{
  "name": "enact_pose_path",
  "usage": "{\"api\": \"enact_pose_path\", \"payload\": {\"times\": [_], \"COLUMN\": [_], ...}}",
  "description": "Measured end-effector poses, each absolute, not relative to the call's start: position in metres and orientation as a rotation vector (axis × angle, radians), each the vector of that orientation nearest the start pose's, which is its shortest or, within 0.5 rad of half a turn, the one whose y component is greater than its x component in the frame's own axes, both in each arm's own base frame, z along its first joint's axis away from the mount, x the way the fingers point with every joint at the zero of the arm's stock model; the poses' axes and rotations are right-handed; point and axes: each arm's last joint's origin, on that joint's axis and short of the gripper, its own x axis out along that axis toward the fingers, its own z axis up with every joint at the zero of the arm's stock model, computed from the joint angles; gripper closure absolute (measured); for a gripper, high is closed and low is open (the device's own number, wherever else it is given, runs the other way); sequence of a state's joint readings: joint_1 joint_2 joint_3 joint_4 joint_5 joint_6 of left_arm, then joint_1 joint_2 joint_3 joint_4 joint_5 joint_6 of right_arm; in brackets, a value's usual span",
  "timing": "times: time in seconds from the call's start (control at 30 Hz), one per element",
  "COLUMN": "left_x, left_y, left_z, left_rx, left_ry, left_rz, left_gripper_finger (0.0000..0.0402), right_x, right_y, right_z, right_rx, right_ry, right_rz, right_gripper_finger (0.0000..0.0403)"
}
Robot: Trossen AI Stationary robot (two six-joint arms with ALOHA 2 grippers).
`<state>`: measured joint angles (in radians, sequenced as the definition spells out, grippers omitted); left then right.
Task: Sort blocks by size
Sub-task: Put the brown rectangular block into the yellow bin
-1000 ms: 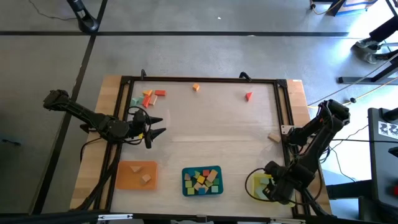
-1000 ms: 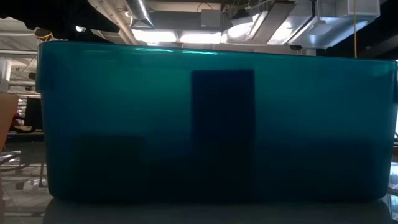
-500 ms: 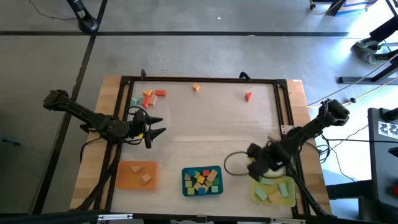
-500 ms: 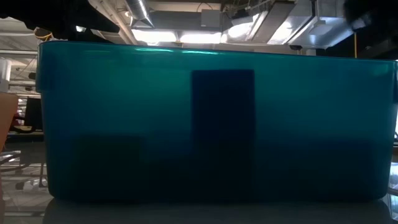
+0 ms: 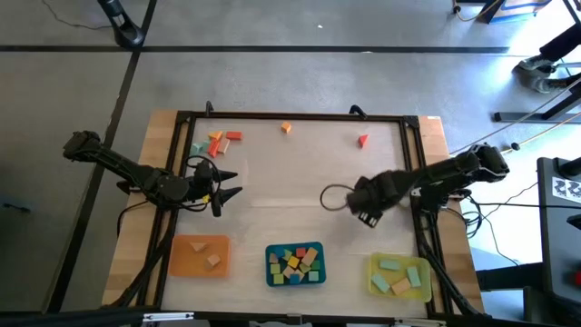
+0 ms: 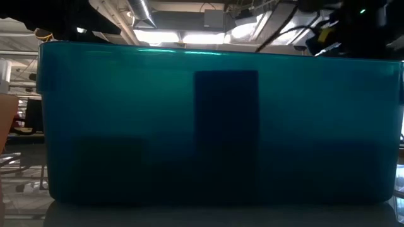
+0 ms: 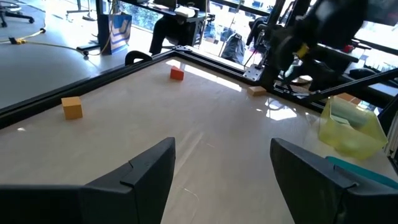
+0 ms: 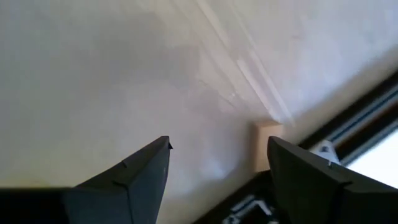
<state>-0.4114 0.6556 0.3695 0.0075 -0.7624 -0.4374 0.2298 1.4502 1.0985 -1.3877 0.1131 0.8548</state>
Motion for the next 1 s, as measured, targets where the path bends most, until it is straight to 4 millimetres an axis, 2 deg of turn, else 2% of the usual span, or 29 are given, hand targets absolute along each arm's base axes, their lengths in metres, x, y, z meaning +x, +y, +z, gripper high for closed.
{"api": "enact_pose_path", "payload": {"times": [0.37,0.6,1.0], "left_x": [0.144,0.144,0.144], "left_y": [-0.041,-0.041,-0.041], "left_z": [0.228,0.229,0.228], "left_rx": [-0.274,-0.258,-0.258], "left_ry": [0.152,0.155,0.156], "left_rz": [0.392,0.390,0.390], "left_gripper_finger": [0.0151,0.0151,0.0151], "right_x": [0.218,0.201,0.175], "right_y": [0.000,-0.017,-0.028], "right_z": [0.239,0.212,0.162], "right_rx": [0.334,0.356,0.490], "right_ry": [1.679,1.810,1.901], "right_rz": [-0.628,-0.625,-0.549], "right_gripper_finger": [0.0136,0.0136,0.0136]}}
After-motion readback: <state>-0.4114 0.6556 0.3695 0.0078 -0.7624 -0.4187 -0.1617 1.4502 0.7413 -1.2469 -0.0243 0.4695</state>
